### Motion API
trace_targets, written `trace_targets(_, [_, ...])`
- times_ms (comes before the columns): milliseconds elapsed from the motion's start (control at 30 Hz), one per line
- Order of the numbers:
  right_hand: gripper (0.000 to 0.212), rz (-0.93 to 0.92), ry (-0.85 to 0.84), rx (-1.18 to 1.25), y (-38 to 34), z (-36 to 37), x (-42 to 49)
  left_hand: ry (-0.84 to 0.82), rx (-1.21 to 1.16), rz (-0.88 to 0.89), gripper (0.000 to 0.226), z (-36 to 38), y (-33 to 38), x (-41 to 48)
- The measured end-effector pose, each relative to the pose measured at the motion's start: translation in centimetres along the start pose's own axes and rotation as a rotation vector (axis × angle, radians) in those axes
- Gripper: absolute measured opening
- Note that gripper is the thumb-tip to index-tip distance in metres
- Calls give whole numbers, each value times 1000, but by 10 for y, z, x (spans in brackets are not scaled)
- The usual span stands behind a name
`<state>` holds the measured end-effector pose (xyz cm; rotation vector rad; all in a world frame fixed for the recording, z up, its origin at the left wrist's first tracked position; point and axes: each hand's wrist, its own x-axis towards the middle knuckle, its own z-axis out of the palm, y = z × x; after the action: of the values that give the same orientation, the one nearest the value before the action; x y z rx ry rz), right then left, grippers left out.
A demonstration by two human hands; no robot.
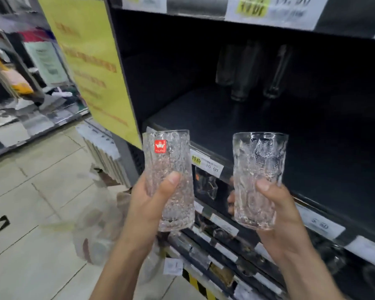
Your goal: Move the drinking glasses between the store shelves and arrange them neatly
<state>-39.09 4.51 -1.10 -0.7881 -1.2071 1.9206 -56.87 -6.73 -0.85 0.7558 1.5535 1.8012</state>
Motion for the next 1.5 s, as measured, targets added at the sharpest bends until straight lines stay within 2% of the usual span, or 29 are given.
trace_targets(67, [126,-15,116,-16,-2,4,-3,-63,32,-2,78,-2,1,20])
trace_targets(133, [138,-19,247,-25,-1,10,-7,-147,47,-35,76,-4,2,38])
trace_targets(233, [145,-32,367,-34,4,23,-13,-264,21,-71,73,-11,3,65])
trace_targets(333, [152,-38,448,-25,11,34,-15,-373,3,-64,92,-16,5,92])
trace_targets(500, [131,-165,537,-6,12,56,-11,-512,12,40,86,-18,17,130])
trace_targets(533, [119,-199,546,-27,9,61,-9,-528,17,62,80,-18,22,137])
trace_targets(633, [60,-296,540,-93,-6,75,6,-525,34,155,67,-19,32,164])
trace_targets(667, [51,-322,533,-127,-10,78,13,-524,35,170,65,-19,35,173])
trace_targets(800, [52,-355,531,-215,-21,85,44,-519,46,215,53,-20,44,202])
trace_targets(967, [46,-317,523,-292,-22,81,92,-486,135,262,71,-27,37,231])
trace_targets(1067, [53,-299,528,-354,-21,82,117,-471,179,265,59,-32,32,241])
trace_targets(1233, [55,-282,523,-437,-18,89,146,-411,212,212,87,-39,24,257])
trace_targets(1367, [57,-284,516,-449,-11,93,162,-405,177,207,58,-41,21,262])
trace_targets(1500, [52,-309,505,-460,-7,93,168,-450,187,204,65,-45,9,271])
